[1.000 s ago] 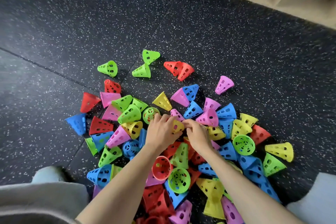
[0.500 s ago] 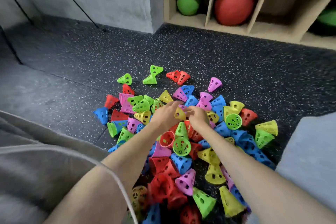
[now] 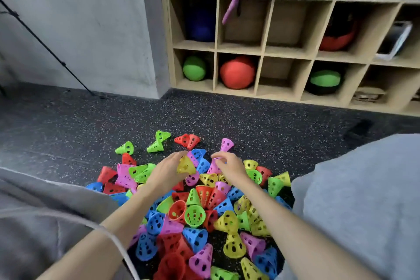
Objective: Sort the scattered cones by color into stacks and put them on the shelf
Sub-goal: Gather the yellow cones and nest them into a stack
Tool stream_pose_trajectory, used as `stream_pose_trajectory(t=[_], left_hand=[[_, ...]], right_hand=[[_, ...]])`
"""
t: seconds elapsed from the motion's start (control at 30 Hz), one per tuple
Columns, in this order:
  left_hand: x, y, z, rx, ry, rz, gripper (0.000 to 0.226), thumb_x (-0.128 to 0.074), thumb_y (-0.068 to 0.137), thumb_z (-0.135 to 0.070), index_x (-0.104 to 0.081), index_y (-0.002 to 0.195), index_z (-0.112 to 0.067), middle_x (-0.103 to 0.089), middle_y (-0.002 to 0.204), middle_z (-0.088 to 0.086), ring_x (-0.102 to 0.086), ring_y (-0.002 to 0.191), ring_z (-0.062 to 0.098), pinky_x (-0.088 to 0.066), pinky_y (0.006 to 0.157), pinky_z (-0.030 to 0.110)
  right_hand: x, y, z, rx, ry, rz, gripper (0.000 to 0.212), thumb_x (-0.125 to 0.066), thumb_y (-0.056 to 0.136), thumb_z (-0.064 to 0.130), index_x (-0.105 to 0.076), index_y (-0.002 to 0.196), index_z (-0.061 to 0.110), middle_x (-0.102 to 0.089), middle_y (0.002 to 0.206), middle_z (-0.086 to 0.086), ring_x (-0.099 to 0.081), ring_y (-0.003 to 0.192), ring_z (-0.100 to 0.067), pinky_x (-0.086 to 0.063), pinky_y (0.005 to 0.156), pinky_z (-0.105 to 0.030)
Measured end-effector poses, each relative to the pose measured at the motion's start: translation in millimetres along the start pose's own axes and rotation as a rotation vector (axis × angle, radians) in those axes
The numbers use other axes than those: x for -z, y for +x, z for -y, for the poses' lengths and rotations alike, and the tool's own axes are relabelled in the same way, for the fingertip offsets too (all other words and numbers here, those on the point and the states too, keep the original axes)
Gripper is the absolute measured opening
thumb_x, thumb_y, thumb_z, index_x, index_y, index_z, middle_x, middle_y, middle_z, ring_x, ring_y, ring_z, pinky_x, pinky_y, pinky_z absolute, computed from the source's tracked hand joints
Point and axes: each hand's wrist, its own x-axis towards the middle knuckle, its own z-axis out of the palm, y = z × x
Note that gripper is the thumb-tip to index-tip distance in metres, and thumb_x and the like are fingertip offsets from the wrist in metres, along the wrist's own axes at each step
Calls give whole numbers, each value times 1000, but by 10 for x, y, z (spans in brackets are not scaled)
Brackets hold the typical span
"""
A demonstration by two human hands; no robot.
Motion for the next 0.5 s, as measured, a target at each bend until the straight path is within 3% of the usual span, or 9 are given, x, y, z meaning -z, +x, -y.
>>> stream_pose_trajectory(t=[0.17,0.27,0.37,0.5], left_hand=[[-193,133,-7,16,-85,3,77,-77,88,-36,-40,154,-22,-51,151,0,-51,135,23,-46,106,41],[-334,233,25,42,-125,17,76,-75,89,-33,-38,155,-23,-53,147,2,-55,129,24,-49,101,41],[-474,329,97,61,-154,41,74,-76,90,-29,-39,154,-26,-56,144,4,-59,122,25,-50,98,39],[-638,432,249,84,-178,68,71,-76,90,-36,-40,152,-29,-59,143,5,-59,122,24,-51,98,40]], right_hand=[[-14,95,-50,22,82,5,28,-48,104,22,-68,122,28,-67,119,10,-66,95,-7,-57,80,-33],[-38,215,-199,-5,101,0,29,-49,103,21,-69,123,28,-66,116,11,-55,79,5,-47,68,-22],[-86,367,-353,-49,125,11,26,-51,102,20,-70,118,29,-68,118,6,-61,93,-5,-54,81,-30],[-214,560,-591,-112,143,31,25,-52,102,20,-70,115,32,-70,114,8,-67,97,-15,-56,84,-36]])
